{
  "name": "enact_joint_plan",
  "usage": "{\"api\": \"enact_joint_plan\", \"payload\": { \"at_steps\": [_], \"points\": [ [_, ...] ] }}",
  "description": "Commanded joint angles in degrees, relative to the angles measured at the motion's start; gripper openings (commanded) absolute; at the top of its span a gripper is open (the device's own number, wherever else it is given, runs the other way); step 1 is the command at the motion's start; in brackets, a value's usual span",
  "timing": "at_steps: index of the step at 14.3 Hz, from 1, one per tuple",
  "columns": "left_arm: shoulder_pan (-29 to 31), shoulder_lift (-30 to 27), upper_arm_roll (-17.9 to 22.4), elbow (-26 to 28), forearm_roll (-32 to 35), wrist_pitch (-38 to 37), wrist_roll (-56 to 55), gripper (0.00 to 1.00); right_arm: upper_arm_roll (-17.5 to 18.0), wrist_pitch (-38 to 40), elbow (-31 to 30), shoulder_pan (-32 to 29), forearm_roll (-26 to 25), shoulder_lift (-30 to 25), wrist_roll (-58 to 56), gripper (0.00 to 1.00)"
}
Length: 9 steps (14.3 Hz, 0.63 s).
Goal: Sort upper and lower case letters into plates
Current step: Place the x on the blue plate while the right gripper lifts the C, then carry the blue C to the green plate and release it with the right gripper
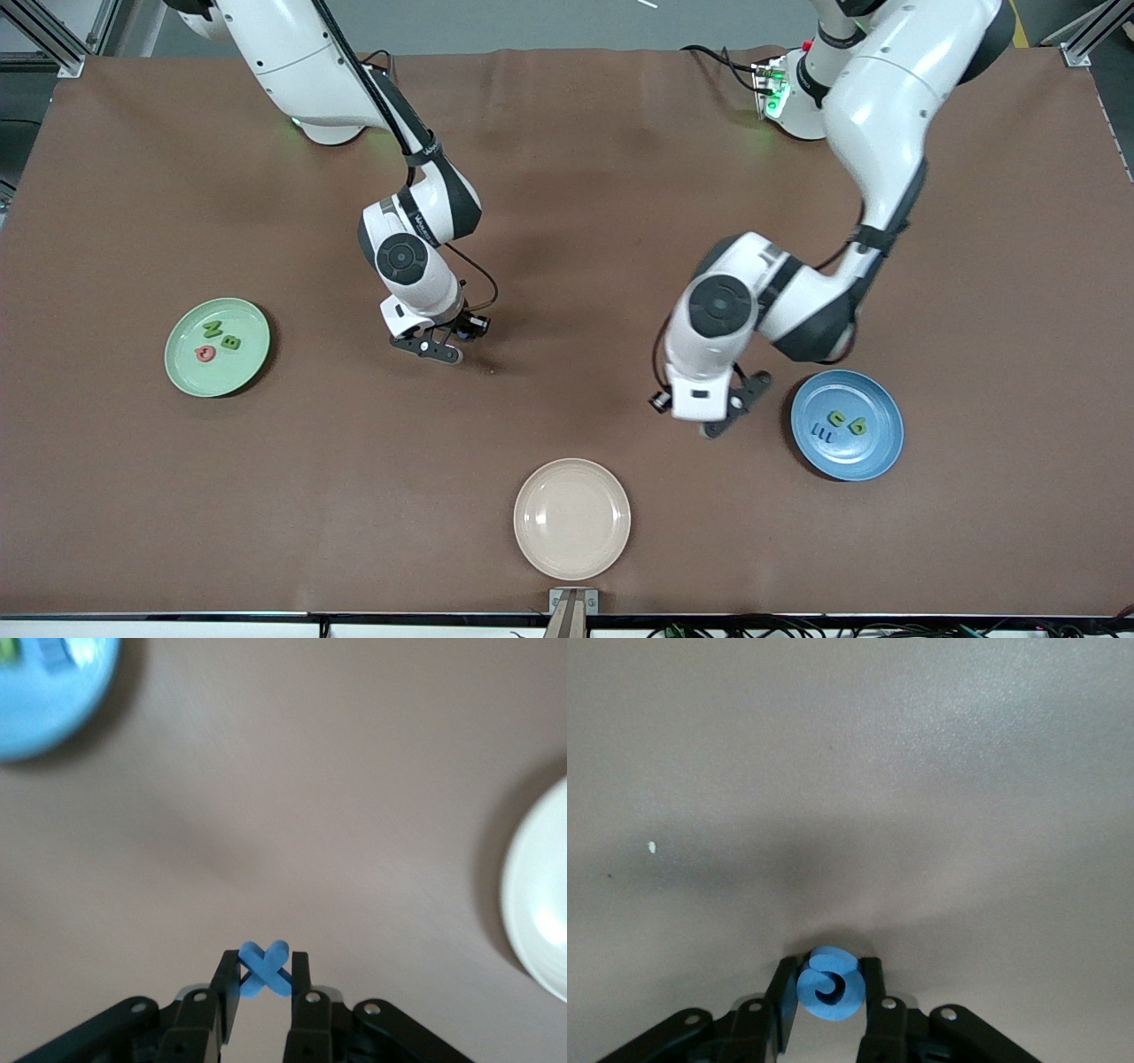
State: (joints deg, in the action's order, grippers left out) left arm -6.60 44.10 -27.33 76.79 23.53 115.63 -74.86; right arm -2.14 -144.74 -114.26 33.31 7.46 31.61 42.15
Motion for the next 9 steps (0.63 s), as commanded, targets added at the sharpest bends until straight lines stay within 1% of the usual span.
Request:
{"api": "enact_joint_plan", "payload": {
  "at_steps": [1, 3, 4, 6, 7, 8, 9],
  "points": [
    [8.3, -1.8, -3.4, 3.5, -0.2, -1.9, 10.9, 0.00, -0.1, 0.0, 0.6, 0.3, 0.8, 0.8, 0.2, 0.21],
    [13.7, -2.4, -4.7, 5.2, -0.2, -2.5, 19.3, 0.00, -0.2, 0.7, 0.5, -0.3, 0.7, 0.0, 0.0, 0.20],
    [15.8, -2.5, -4.7, 6.2, -0.2, -2.5, 22.9, 0.00, -0.6, 3.1, 0.5, -0.7, 0.6, -2.1, -0.7, 0.20],
    [19.5, -2.2, -4.7, 9.2, 0.5, -1.5, 30.4, 0.00, -1.4, 13.2, 1.8, -3.8, -0.1, -7.2, -3.7, 0.20],
    [20.7, -1.9, -4.7, 10.4, 0.8, -0.2, 32.0, 0.00, -2.1, 17.6, 2.2, -5.4, -0.7, -9.6, -6.8, 0.20],
    [21.9, -1.9, -4.7, 12.1, 1.0, 1.2, 33.0, 0.01, -3.5, 21.1, 2.3, -7.7, -1.8, -12.2, -11.2, 0.19],
    [22.7, -2.1, -4.7, 13.4, 1.8, 1.6, 34.2, 0.01, -4.3, 23.0, 2.1, -9.7, -3.5, -13.9, -15.9, 0.19]
  ]
}}
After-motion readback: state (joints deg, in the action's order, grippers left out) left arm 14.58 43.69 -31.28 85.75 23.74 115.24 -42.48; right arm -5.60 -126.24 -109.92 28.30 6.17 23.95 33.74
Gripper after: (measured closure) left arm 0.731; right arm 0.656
